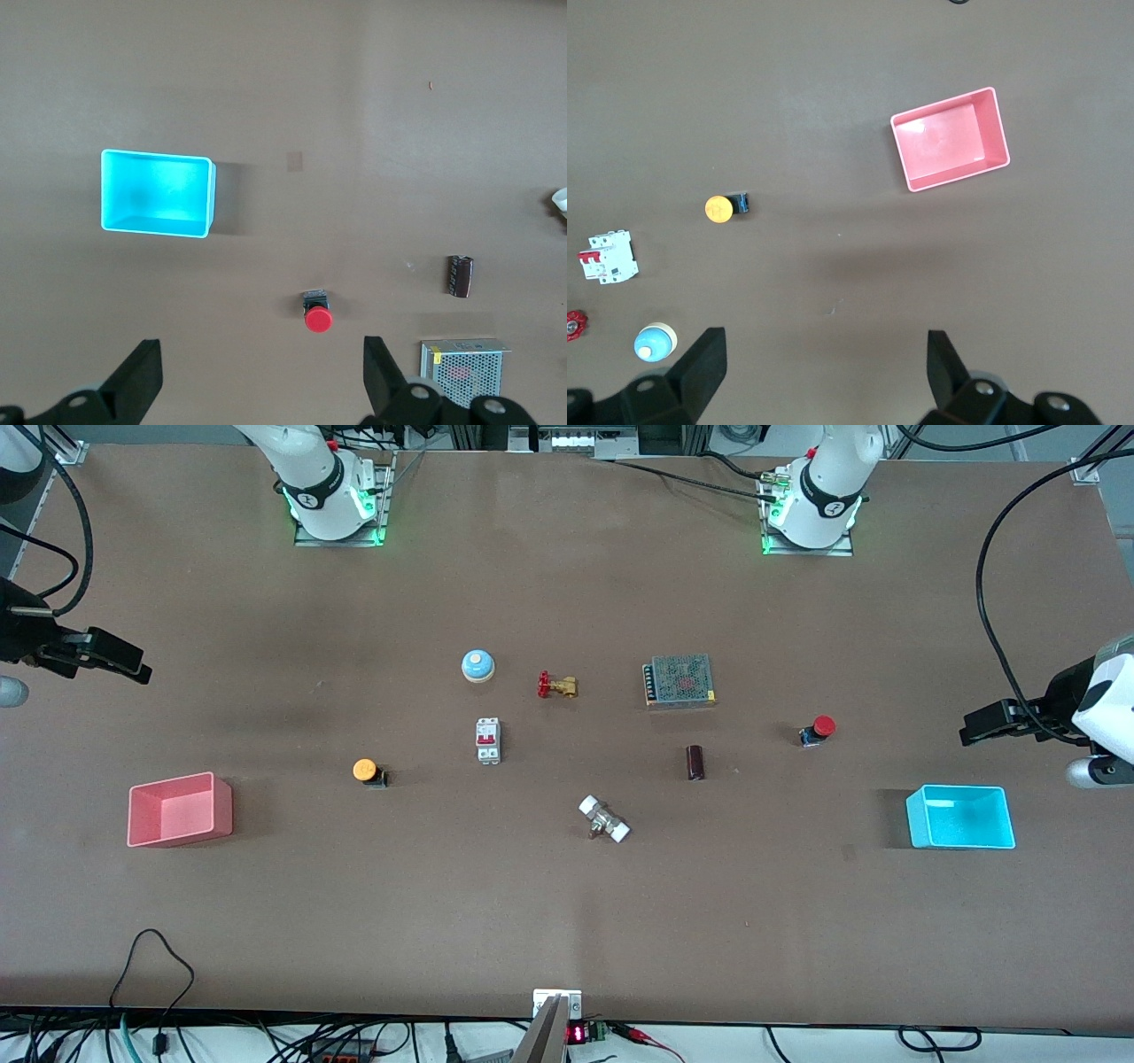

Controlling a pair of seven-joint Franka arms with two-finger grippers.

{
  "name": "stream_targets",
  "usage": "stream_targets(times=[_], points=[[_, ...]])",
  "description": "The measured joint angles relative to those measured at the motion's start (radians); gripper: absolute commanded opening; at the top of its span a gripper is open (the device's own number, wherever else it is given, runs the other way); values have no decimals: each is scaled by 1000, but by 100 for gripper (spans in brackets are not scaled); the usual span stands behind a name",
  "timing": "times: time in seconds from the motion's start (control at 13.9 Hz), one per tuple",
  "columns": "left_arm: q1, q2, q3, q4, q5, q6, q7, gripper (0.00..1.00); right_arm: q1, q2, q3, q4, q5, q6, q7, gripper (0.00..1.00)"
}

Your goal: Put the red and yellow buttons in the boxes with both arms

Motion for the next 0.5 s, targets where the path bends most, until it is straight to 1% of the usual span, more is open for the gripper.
stream_targets(times=[0.36,0.5], points=[[0,0,0,0,1,-1,0,100,9,0,-2,0,0,-1,0,100],[0,0,0,0,1,-9,0,100,37,0,-29,0,0,-1,0,100]])
